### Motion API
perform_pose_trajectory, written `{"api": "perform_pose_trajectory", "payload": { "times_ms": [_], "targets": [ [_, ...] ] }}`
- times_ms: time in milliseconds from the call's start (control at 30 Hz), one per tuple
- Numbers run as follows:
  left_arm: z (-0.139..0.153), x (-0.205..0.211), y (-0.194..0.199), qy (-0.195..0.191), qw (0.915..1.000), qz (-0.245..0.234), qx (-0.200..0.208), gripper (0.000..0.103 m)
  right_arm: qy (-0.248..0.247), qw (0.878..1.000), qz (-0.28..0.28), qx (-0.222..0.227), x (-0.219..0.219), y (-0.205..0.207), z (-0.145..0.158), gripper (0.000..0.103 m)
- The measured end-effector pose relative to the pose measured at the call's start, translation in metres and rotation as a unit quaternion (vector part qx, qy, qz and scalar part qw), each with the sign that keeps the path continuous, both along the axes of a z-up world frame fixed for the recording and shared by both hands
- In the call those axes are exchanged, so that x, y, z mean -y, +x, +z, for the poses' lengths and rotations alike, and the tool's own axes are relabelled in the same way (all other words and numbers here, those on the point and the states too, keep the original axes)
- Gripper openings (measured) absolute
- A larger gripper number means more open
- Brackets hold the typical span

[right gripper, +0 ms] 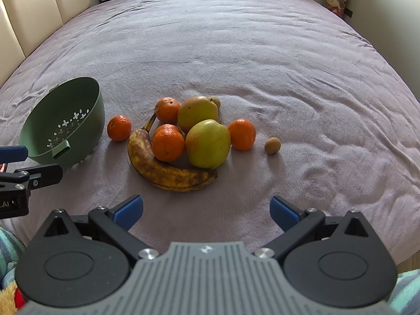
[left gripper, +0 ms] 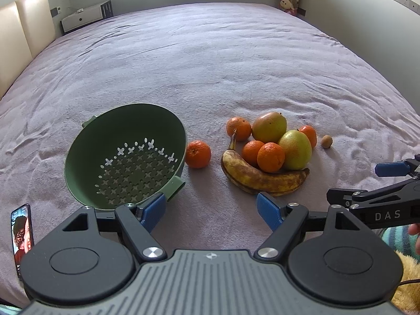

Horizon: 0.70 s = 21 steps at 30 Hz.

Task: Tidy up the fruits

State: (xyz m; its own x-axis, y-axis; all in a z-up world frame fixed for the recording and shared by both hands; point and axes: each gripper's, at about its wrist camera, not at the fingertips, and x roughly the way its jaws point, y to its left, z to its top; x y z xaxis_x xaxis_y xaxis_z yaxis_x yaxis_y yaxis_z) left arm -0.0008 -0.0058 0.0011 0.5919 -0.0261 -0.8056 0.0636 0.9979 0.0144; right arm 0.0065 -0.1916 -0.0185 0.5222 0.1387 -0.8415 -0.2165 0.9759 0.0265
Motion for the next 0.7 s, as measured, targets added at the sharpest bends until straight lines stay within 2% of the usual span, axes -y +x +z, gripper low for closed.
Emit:
{"api": "perform_pose_trajectory", "payload": {
  "times_ms": [200,433,500,567,633,700],
  "targets": [
    [0.001,0.001,0.0,-0.003,1.0,-0.003,0.005,0.092,0.006,1.0,-0.007,-0.003,0.003,0.002,-0.002,0.099],
    [0.001,0.004,0.0,-0.026,0.9994,-0.02,0.012,0.08,0.013,1.0,-0.017,0.008,0.009,0.005,-0.001,0.099],
    [0.001,0.006,0.001,-0.036,0.9989,-0.024,0.015,0.079,0.02,0.999,-0.025,0.01,0.012,0.007,-0.001,0.099],
    [0.0,0.008,0.003,-0.047,0.9982,-0.031,0.02,0.073,0.031,0.999,-0.035,0.014,0.017,0.01,0.0,0.093],
    [-0.001,0.011,0.005,-0.059,0.9973,-0.036,0.025,0.064,0.045,0.998,-0.047,0.011,0.023,0.014,0.001,0.082],
    [-0.004,0.014,0.008,-0.069,0.9964,-0.04,0.028,0.06,0.059,0.996,-0.062,0.009,0.028,0.018,0.001,0.078]
  ]
}}
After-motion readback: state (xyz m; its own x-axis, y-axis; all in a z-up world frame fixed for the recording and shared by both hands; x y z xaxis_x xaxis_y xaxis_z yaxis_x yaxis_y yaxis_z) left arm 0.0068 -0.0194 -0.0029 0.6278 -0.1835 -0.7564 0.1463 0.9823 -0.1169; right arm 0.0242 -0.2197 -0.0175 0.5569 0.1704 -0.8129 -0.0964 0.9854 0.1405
